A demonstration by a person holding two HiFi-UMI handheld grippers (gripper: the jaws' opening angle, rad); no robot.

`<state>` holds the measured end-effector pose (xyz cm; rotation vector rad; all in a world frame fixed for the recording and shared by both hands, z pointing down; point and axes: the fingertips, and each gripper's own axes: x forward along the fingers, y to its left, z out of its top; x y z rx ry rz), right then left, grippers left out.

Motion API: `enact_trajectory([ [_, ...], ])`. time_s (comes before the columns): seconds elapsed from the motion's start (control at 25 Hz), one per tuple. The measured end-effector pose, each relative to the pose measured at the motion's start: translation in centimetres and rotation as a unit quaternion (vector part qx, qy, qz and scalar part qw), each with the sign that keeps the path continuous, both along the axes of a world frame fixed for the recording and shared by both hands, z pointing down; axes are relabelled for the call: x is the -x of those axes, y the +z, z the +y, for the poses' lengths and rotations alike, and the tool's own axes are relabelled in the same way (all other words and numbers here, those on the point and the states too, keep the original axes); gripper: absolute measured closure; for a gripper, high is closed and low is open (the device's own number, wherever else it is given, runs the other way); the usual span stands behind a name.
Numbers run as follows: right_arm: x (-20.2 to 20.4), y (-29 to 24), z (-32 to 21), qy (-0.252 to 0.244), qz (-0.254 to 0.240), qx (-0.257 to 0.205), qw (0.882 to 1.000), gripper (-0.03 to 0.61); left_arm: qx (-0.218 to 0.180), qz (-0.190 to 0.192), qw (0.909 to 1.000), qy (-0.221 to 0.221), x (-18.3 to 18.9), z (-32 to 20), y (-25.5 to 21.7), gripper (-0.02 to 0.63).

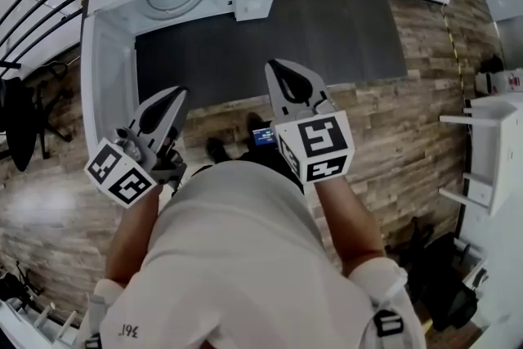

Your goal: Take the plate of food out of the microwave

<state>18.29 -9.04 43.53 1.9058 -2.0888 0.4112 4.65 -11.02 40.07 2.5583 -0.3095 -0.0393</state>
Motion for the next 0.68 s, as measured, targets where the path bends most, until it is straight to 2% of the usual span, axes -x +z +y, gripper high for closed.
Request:
enact_trajectory([
  [0.32, -0.4, -1.0, 0.3, -0.011, 0.007, -0.009, 1.0, 0.578, 0.005, 0.003, 1.0, -0.005, -0.3, 0.7, -0.6, 0.607],
  [0.68, 0.5, -1.4, -1.5, -0.023, 0.012, -0.005, 1.0, 0.578, 0.009, 0.003, 0.9999, -0.009, 0.2, -0.8, -0.4, 0.607],
])
